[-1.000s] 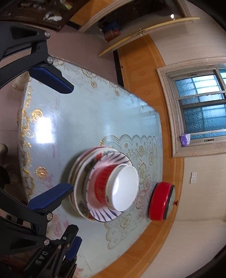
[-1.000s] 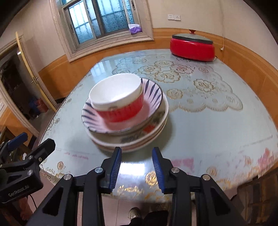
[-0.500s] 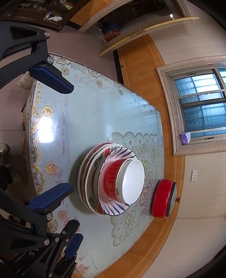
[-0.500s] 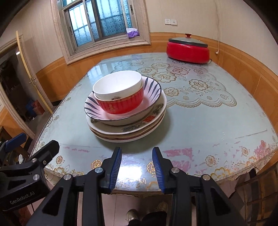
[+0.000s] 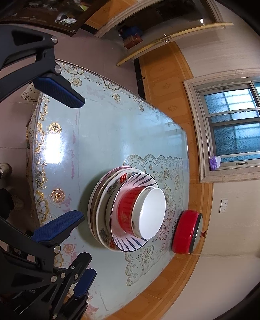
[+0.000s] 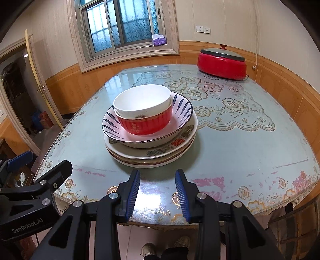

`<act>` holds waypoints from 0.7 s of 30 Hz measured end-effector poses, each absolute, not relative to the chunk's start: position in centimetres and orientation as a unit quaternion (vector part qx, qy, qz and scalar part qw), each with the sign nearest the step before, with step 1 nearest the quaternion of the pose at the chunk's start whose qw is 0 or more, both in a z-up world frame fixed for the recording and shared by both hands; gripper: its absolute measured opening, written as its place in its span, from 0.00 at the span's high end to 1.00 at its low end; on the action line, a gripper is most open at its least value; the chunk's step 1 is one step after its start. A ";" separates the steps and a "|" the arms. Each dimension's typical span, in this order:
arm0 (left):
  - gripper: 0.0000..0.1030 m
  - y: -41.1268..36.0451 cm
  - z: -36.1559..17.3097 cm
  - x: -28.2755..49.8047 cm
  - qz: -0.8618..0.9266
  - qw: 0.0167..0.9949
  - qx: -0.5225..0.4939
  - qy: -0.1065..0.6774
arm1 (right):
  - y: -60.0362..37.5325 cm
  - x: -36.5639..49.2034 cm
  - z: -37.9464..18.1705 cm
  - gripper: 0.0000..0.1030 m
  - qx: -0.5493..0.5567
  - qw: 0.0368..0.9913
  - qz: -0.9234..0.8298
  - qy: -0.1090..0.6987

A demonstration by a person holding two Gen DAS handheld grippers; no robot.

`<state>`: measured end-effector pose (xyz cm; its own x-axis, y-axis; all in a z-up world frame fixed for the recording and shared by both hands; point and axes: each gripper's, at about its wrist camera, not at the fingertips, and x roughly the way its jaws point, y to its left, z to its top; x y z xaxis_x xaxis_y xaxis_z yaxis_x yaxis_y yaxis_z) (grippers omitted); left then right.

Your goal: Organize plates and bowls

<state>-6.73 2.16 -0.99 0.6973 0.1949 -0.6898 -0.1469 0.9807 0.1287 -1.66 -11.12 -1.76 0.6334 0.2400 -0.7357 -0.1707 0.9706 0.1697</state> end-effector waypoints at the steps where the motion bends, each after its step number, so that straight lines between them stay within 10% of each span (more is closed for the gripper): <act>1: 0.00 2.2 -1.0 -6.6 0.094 0.920 0.032 0.378 | -11.1 -1.6 -1.8 0.65 0.042 0.902 0.114 0.413; 21: 0.00 2.7 -1.7 -5.8 0.095 0.914 0.029 0.393 | -10.8 -1.2 -1.9 0.65 0.046 0.901 0.112 0.417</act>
<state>-5.76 2.70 -1.68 0.6736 0.1961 -0.7127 -0.1508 0.9803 0.1272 -1.23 -10.85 -1.86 0.6275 0.2395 -0.7409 -0.1634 0.9708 0.1755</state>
